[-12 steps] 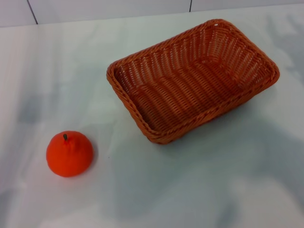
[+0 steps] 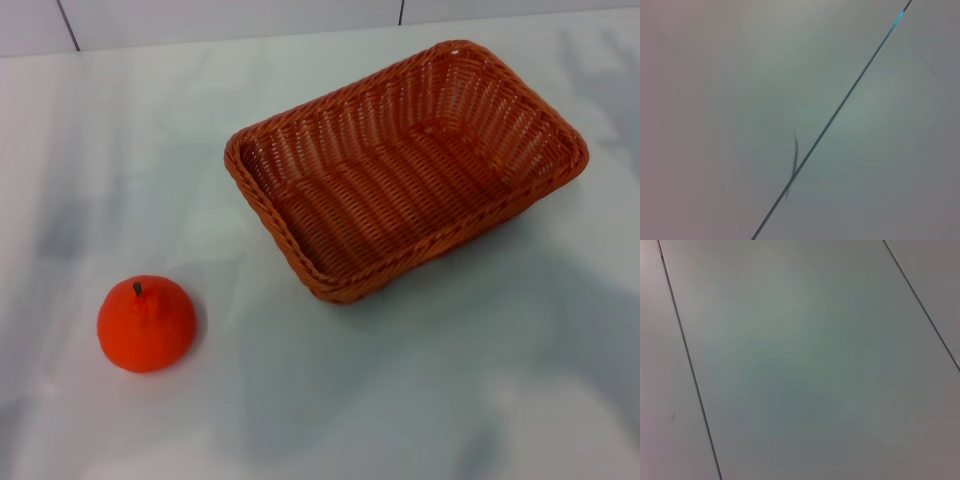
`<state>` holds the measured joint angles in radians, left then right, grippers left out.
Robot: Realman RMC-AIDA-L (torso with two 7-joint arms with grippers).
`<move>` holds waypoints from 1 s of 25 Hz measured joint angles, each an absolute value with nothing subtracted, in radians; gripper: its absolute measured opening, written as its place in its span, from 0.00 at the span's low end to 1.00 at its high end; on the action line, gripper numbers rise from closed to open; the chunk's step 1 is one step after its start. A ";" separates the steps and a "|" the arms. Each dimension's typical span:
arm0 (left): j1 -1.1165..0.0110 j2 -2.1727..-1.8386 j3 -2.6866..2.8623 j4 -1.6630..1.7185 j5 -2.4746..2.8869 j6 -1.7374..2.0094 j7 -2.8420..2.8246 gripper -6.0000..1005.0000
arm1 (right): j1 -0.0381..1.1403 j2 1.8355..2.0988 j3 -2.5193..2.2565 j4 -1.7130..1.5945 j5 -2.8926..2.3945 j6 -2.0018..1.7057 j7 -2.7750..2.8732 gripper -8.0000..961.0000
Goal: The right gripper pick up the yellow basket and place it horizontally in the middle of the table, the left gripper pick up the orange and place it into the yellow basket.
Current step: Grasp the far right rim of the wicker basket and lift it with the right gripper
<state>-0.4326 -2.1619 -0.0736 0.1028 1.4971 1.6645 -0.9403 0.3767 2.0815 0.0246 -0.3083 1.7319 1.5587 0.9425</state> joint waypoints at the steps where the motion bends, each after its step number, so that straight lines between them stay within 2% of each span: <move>1: -0.433 -2.162 -0.074 0.103 1.497 1.664 -0.940 0.59 | 0.377 2.082 0.025 -0.308 1.732 1.558 0.942 0.67; 6: -0.433 -2.161 -0.074 0.105 1.497 1.664 -0.940 0.59 | 0.378 2.080 0.021 -0.308 1.732 1.554 0.944 0.67; 10: -0.433 -2.160 -0.074 0.106 1.497 1.664 -0.940 0.59 | 0.387 2.066 -0.027 -0.353 1.701 1.524 1.031 0.67; 13: -0.433 -2.160 -0.074 0.106 1.497 1.664 -0.940 0.59 | 0.402 2.036 -0.117 -0.457 1.637 1.479 1.214 0.67; 19: -0.433 -2.160 -0.074 0.106 1.497 1.664 -0.940 0.59 | 0.479 1.933 -0.320 -0.730 1.281 1.455 1.741 0.69; 21: -0.433 -2.160 -0.074 0.106 1.497 1.664 -0.940 0.59 | 0.522 1.921 -0.338 -0.829 1.144 1.500 1.870 0.71; 25: -0.428 -2.161 -0.071 0.105 1.497 1.664 -0.940 0.59 | 0.620 1.917 -0.388 -0.996 0.887 1.594 2.078 0.73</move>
